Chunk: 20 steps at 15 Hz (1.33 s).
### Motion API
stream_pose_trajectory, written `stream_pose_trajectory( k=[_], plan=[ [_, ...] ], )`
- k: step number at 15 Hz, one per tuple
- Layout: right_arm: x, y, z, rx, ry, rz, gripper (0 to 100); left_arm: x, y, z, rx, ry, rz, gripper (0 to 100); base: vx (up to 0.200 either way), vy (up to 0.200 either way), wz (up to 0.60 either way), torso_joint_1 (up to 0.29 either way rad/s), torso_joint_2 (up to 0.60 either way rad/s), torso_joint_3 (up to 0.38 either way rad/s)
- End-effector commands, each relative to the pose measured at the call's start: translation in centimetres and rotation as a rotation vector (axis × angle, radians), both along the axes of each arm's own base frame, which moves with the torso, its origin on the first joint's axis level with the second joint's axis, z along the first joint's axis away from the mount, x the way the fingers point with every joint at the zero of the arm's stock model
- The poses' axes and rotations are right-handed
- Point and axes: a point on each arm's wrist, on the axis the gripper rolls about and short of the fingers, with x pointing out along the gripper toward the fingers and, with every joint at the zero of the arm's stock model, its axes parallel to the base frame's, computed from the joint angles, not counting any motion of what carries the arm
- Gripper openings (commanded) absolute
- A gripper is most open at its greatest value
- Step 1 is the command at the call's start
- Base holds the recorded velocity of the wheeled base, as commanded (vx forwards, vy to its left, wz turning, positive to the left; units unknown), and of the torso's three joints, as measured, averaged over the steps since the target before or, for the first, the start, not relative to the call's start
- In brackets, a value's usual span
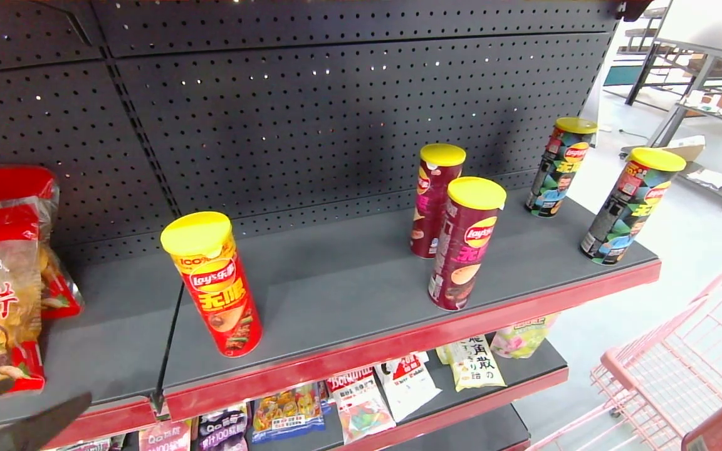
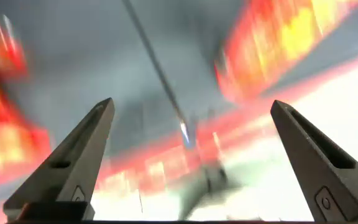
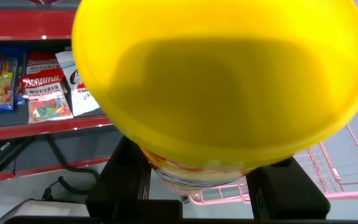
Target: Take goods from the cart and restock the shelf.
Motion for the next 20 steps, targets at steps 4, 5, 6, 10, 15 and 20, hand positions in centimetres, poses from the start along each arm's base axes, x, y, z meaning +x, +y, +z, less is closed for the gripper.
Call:
stream_pose_trajectory(
  k=[4, 5, 6, 10, 15, 20],
  plan=[
    [0.46, 0.36, -0.24, 0.016, 0.009, 0.1, 0, -6.92, -1.45, 1.25, 0.093, -0.2, 0.075, 100, 0.0, 0.0, 0.0, 0.0, 0.0, 0.0],
    [0.46, 0.36, -0.24, 0.016, 0.009, 0.1, 0, -6.92, -1.45, 1.25, 0.093, -0.2, 0.075, 100, 0.0, 0.0, 0.0, 0.0, 0.0, 0.0],
    [0.43, 0.36, -0.24, 0.014, 0.008, 0.104, 0, -6.9, -1.45, 1.25, 0.102, -0.209, 0.075, 100, 0.0, 0.0, 0.0, 0.0, 0.0, 0.0],
    [0.34, 0.34, -0.17, 0.018, 0.001, 0.104, 0, -6.78, -1.38, 1.22, 0.127, -0.206, 0.08, 100, 0.0, 0.0, 0.0, 0.0, 0.0, 0.0],
    [0.25, 0.31, -0.11, 0.018, -0.007, 0.104, 0, -6.57, -1.33, 0.89, 0.139, -0.218, 0.076, 100, 0.0, 0.0, 0.0, 0.0, 0.0, 0.0],
    [0.3, 0.32, -0.12, 0.016, -0.004, 0.105, 0, -6.48, -1.31, 0.46, 0.174, -0.224, 0.059, 100, 0.0, 0.0, 0.0, 0.0, 0.0, 0.0]
  ],
)
